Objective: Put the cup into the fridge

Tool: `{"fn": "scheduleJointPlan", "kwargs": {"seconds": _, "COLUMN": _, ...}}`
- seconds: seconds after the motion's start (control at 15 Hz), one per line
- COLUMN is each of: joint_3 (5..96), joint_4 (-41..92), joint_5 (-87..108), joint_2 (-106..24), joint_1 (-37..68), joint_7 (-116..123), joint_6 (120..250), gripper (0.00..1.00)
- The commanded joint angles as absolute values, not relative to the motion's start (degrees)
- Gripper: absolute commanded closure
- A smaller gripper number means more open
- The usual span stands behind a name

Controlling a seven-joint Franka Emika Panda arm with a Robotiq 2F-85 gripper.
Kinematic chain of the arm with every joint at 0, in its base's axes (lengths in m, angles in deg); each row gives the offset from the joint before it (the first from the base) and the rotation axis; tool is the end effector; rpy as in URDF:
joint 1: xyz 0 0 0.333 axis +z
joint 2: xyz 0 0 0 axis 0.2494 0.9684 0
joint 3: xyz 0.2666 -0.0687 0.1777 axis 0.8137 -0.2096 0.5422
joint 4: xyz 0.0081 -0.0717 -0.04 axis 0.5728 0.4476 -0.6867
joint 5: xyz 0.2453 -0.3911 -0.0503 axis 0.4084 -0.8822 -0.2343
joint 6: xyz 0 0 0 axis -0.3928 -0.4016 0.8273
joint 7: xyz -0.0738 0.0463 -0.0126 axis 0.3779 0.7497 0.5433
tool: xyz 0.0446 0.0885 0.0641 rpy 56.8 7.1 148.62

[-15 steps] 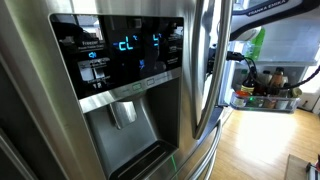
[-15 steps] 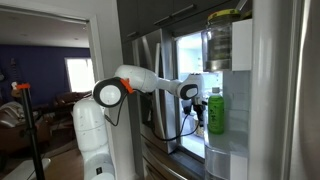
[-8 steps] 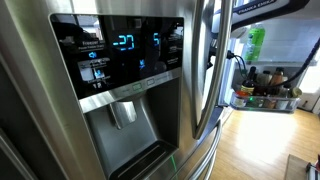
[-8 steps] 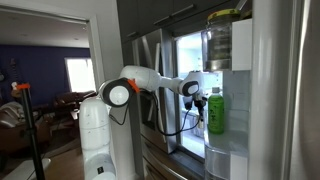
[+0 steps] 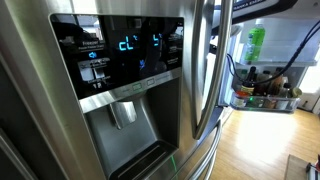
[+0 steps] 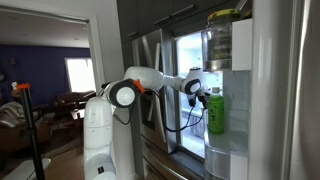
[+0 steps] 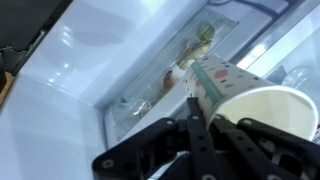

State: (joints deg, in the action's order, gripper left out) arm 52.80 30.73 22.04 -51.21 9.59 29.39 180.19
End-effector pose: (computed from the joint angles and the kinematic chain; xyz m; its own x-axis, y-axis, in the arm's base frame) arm 0.7060 -0.0787 0.5546 0.6788 -0.6720 0.2961 -0.5816 -0.7382 -0.3418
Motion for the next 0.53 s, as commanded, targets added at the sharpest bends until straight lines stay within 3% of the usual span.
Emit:
{"fn": "scheduleJointPlan", "kwargs": {"seconds": 0.0, "joint_3": 52.22, "joint_4": 26.71, "joint_5": 26.11, "joint_2": -47.08, "joint_1": 10.33, "joint_7": 29.82, "joint_6": 183.87, "gripper": 1.00}}
{"fn": "scheduleJointPlan", "kwargs": {"seconds": 0.47, "joint_3": 51.81, "joint_4": 28.55, "joint_5": 24.27, "joint_2": -48.92, "joint_1": 10.59, "joint_7": 29.24, "joint_6": 182.59, "gripper": 0.99}}
